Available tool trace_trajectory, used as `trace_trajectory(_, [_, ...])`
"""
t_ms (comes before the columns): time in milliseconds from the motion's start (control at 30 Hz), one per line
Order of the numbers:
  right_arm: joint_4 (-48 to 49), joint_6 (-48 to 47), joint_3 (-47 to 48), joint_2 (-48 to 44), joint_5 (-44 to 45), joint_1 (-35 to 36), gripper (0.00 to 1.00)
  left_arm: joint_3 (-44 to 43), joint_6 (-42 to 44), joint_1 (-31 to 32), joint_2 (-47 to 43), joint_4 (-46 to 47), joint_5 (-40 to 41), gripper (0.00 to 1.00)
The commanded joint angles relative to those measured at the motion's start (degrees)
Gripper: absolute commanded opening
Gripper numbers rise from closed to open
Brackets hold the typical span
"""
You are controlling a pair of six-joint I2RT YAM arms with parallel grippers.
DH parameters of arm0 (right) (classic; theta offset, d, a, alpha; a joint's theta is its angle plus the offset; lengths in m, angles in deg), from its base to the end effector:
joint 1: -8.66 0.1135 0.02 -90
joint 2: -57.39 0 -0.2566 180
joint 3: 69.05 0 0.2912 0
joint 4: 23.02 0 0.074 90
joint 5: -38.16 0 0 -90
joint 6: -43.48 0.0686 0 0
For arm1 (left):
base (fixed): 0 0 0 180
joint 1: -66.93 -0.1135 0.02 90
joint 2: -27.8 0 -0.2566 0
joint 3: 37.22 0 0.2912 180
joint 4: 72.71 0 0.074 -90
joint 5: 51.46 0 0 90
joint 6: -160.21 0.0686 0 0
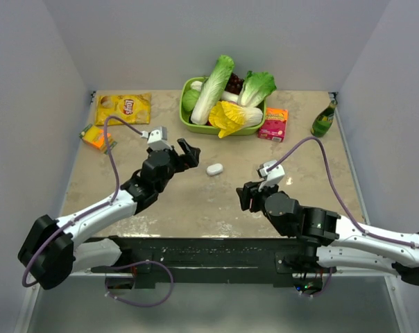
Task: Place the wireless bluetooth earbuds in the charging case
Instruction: Reset both arms
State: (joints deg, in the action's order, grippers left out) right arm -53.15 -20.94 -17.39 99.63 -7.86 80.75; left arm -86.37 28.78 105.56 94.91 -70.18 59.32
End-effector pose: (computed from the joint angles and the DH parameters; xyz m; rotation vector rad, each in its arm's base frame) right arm 0.1169 0.2068 0.2900 -0.2470 1.8355 0.4538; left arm 0.2733 -0.1872 0.2233 -0.3040 1.8467 -0.6475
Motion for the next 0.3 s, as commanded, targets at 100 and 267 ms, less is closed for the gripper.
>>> trace_trajectory(100, [3.47,1.84,0.48,1.53,1.63,-0.02,0.60,-2.81,0.64,-0.40,-3.04,-6.30,-1.96,1.00])
trace_trajectory(267, [4.62,0.69,0.57,0.92,0.66,0.06,0.98,-0.19,0.21,-0.49,-7.24,-6.50,-1.00,1.00])
